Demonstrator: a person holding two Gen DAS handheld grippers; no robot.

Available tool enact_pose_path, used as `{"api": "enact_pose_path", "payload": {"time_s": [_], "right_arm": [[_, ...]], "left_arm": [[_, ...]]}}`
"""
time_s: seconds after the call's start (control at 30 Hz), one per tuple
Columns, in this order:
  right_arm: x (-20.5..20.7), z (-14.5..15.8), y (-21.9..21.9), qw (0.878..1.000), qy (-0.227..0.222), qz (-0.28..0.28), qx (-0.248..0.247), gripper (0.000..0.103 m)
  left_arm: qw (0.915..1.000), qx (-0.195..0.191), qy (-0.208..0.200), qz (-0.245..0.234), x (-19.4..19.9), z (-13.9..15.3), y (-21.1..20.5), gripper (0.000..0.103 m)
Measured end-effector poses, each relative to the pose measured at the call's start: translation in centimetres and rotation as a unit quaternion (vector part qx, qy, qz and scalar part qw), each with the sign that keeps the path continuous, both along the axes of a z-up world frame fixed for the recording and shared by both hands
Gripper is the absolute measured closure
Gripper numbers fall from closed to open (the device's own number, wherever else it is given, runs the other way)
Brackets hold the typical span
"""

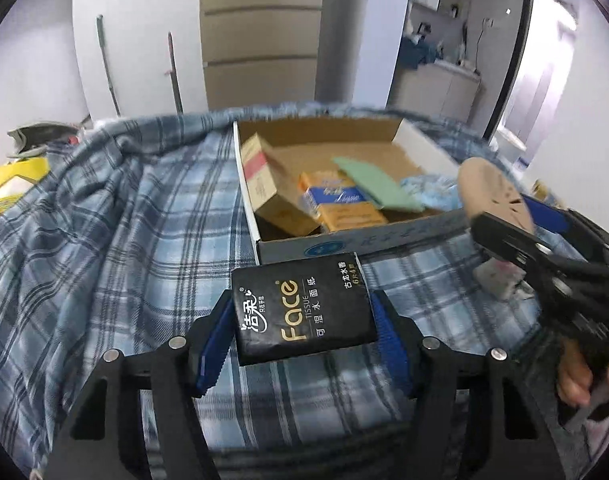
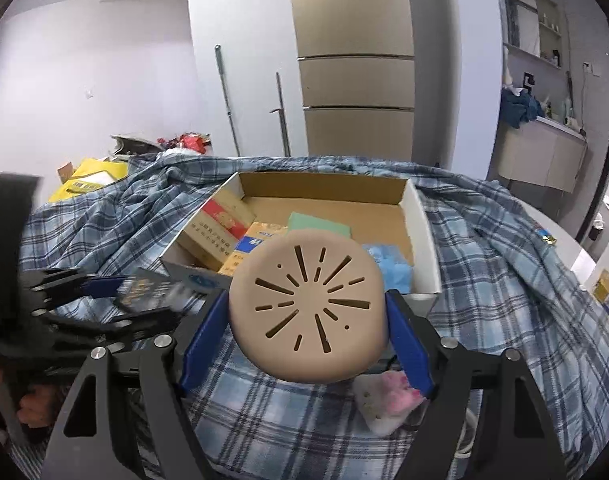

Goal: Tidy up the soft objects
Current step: 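Carry the disc and Face pack into the box and open both grippers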

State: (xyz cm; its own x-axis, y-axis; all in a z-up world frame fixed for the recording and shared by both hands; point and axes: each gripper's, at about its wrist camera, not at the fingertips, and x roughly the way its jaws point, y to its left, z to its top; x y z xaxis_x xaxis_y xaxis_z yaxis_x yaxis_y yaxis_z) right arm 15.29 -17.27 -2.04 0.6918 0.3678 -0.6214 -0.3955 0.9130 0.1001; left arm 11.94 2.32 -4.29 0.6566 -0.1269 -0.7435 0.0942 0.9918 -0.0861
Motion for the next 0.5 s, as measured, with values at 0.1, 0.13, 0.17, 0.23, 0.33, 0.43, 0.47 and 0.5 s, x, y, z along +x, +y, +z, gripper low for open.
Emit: {"api": "enact_pose_path", "payload": {"time_s": [0.1, 0.13, 0.17, 0.23, 0.33, 0.43, 0.47, 0.5], "right_arm": [[-0.3, 1.2, -0.8, 0.999, -0.024, -0.023, -0.013, 0.027], [-0.5, 1.8, -1.1, 0.999, -0.033, -0.025, -0.013, 0.027], [-0.7, 2.5, -1.3, 0.999, -0.041, -0.024, -0.015, 0.027], [-1.2, 4.3, -2.0, 0.998, -0.059, -0.031, -0.013, 0.027], [-1.7, 7.4, -3.0, 0.996, -0.079, -0.033, -0.002, 0.027], [-1.6, 10.3, -3.4, 0.993, -0.107, -0.041, 0.006, 0.026], [-1.5, 11.3, -3.6, 0.992, -0.118, -0.046, 0.016, 0.026], [-1.4, 12.0, -3.7, 0.991, -0.124, -0.048, 0.026, 0.026]], "left_arm": [[0.9995, 0.014, -0.029, -0.005, -1.7, 1.7, -0.6, 0.035], [0.9992, 0.017, -0.037, -0.008, -2.1, 2.3, -0.8, 0.035], [0.9991, 0.011, -0.04, -0.011, -2.4, 3.2, -0.9, 0.035], [0.9979, -0.013, -0.06, -0.019, -3.3, 5.9, -1.2, 0.035], [0.9925, -0.008, -0.119, -0.026, -4.6, 10.1, -2.1, 0.035], [0.9838, 0.004, -0.179, 0.014, -5.0, 14.3, -2.6, 0.035], [0.9803, -0.003, -0.197, 0.017, -5.0, 15.6, -2.6, 0.035], [0.978, -0.002, -0.208, 0.017, -4.7, 16.6, -2.9, 0.035]]}}
